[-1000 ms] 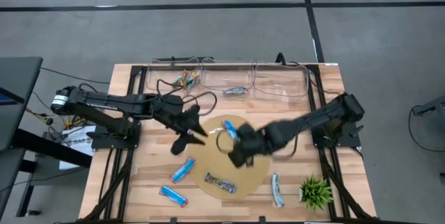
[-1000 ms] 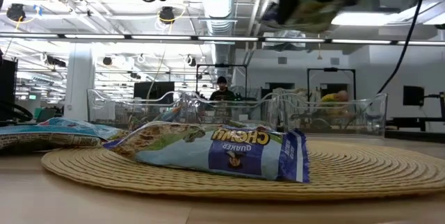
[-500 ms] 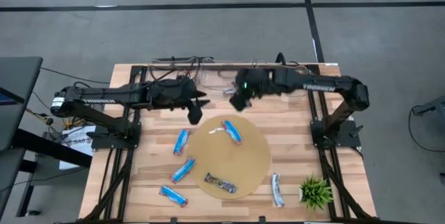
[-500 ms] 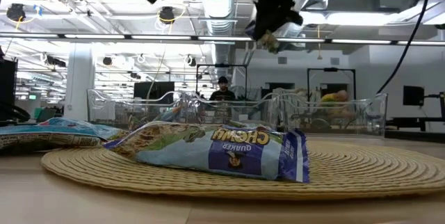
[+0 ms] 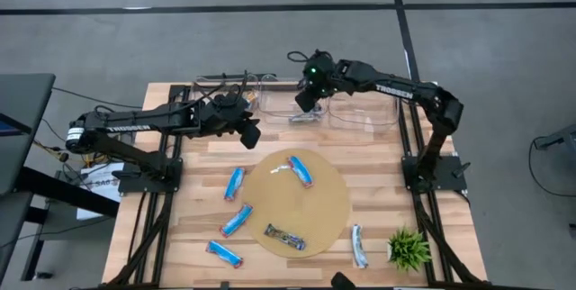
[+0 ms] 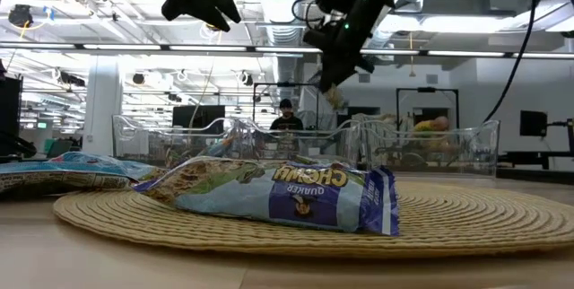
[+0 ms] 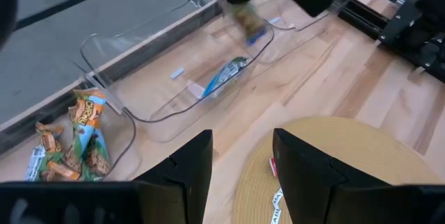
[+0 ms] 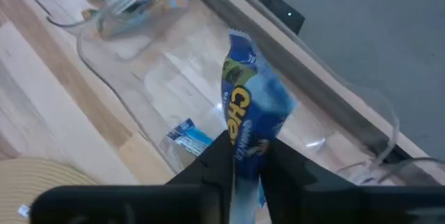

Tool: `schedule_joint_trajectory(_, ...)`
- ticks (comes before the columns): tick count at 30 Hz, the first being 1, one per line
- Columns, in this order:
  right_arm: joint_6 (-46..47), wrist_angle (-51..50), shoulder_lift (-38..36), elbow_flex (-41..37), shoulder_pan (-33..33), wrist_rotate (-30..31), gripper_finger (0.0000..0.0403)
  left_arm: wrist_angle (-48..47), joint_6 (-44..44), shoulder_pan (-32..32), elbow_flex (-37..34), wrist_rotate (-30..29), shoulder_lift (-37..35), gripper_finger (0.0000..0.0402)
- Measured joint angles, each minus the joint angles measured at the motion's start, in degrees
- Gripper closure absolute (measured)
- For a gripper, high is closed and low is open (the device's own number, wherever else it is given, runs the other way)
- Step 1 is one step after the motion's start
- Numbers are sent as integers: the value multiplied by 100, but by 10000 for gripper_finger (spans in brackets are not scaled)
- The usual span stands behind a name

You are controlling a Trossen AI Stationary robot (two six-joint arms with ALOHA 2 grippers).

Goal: Pick and place Granola Bars by type
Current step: Put the blue granola bar into the center transparent bin

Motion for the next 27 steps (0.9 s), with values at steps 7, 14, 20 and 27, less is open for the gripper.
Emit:
schedule_joint_trajectory(7, -1, 269, -71, 8, -85, -74, 262, 0, -23, -2, -1, 40, 2, 258)
schedule_joint_trajectory(14, 51, -142, -356, 206, 106, -978, 209, 16, 106, -2, -2, 439, 2, 258)
schedule_joint_trajectory(20, 235, -715, -755, 295, 957, -1318, 199, 196, 494, -5, -2, 1568, 4, 258)
schedule_joint_trajectory(27, 1094, -1015, -1079, 302, 2404, -1552, 209, 695, 1374, -178, -2, 3473, 4, 258)
